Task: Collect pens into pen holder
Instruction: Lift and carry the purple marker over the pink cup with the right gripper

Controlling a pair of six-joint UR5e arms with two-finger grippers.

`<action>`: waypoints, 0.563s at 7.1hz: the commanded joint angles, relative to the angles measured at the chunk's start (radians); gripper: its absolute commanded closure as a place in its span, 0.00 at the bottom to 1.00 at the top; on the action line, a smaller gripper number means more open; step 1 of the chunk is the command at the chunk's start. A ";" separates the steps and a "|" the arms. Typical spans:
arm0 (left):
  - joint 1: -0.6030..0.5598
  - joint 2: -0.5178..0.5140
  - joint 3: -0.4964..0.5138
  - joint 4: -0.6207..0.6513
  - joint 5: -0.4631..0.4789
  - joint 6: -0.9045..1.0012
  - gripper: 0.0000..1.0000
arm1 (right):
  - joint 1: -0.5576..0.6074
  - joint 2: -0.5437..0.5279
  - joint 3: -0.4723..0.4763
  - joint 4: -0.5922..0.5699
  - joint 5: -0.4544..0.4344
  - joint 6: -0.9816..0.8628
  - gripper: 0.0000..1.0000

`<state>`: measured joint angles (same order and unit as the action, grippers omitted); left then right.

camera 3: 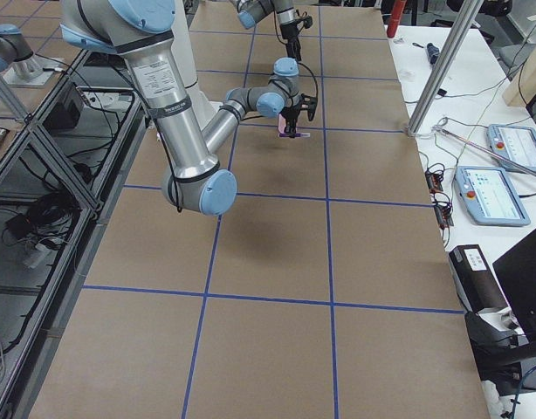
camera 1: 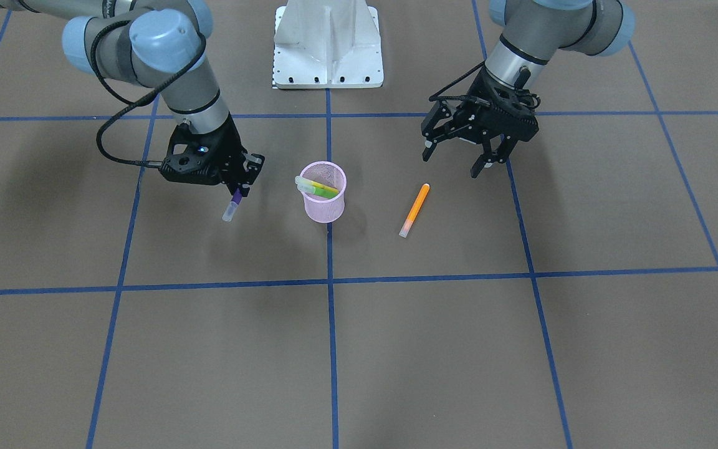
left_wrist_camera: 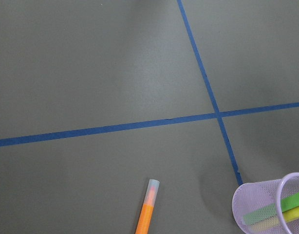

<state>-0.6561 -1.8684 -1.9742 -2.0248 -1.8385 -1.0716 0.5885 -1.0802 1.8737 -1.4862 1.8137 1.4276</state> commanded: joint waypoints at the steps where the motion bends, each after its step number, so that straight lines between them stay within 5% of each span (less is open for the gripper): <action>1: 0.000 0.002 0.020 0.000 0.002 0.001 0.01 | -0.076 0.014 0.100 0.000 -0.281 0.117 1.00; 2: 0.001 0.000 0.044 -0.003 0.004 0.002 0.01 | -0.138 0.017 0.108 -0.002 -0.413 0.131 1.00; 4: 0.000 0.005 0.049 -0.003 0.002 0.002 0.01 | -0.209 0.037 0.105 -0.003 -0.529 0.152 1.00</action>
<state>-0.6555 -1.8663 -1.9298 -2.0275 -1.8358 -1.0693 0.4353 -1.0529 1.9785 -1.4882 1.3780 1.5616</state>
